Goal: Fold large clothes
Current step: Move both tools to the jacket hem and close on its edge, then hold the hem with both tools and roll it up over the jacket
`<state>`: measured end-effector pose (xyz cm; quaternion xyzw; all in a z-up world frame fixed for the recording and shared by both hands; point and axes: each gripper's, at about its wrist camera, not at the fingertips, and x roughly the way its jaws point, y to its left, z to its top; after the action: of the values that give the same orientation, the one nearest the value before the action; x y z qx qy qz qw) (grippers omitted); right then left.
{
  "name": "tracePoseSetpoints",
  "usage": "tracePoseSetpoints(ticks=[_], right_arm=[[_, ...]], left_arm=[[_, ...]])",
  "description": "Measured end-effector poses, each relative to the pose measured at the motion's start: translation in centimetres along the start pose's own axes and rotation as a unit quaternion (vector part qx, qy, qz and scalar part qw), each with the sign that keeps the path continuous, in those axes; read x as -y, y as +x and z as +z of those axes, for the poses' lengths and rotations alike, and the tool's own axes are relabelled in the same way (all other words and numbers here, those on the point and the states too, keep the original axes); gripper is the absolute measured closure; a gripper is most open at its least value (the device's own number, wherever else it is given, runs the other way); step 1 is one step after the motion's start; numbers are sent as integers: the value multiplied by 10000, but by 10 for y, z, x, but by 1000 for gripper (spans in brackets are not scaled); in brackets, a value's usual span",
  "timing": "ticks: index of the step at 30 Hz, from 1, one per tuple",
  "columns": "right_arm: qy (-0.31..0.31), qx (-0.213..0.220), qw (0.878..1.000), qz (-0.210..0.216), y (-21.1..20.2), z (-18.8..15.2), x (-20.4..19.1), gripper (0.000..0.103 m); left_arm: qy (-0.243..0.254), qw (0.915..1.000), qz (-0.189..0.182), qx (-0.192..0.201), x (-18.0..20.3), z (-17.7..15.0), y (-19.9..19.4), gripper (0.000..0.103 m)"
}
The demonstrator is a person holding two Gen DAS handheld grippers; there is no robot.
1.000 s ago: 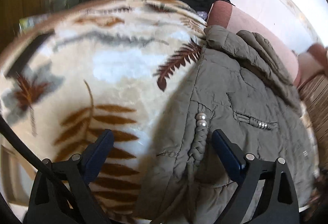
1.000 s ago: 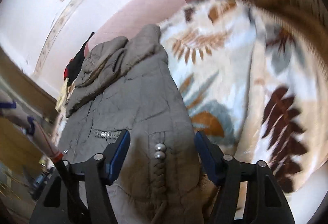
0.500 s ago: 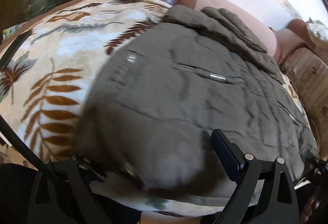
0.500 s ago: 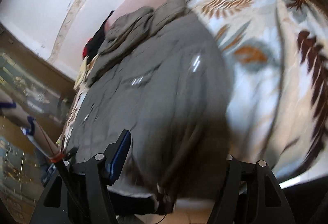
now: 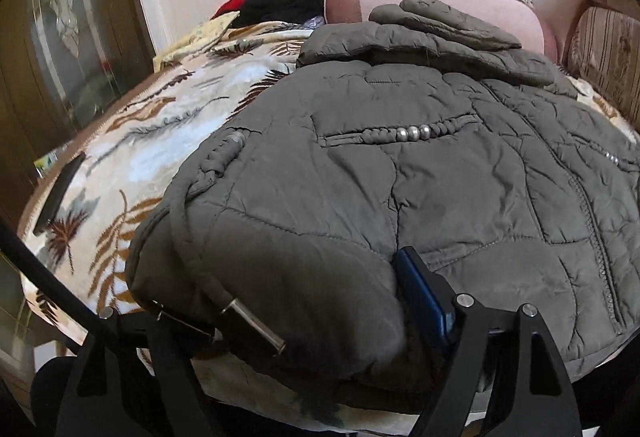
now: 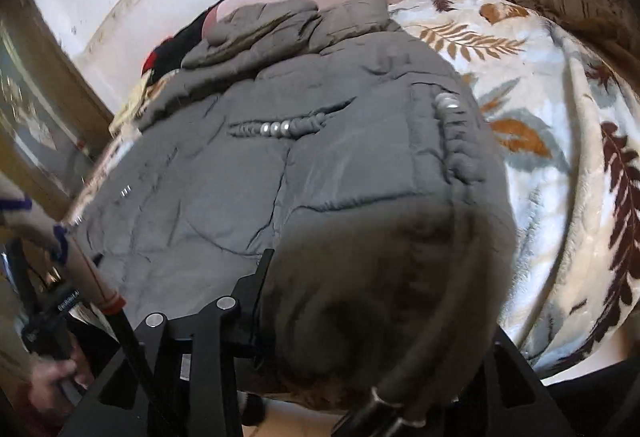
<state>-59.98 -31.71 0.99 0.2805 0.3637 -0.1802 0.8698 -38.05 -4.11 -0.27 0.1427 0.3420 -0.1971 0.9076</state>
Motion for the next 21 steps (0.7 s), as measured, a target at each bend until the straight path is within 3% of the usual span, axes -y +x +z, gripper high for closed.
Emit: tracePoseSetpoints(ticks=[10, 21], right_arm=[[-608, 143, 9964, -574, 8, 1, -13, 50], [-742, 219, 9945, -705, 6, -1, -18, 50]], left_arm=[[8, 10000, 44, -56, -1, 1, 3, 20], [52, 9999, 112, -84, 2, 1, 3, 17]])
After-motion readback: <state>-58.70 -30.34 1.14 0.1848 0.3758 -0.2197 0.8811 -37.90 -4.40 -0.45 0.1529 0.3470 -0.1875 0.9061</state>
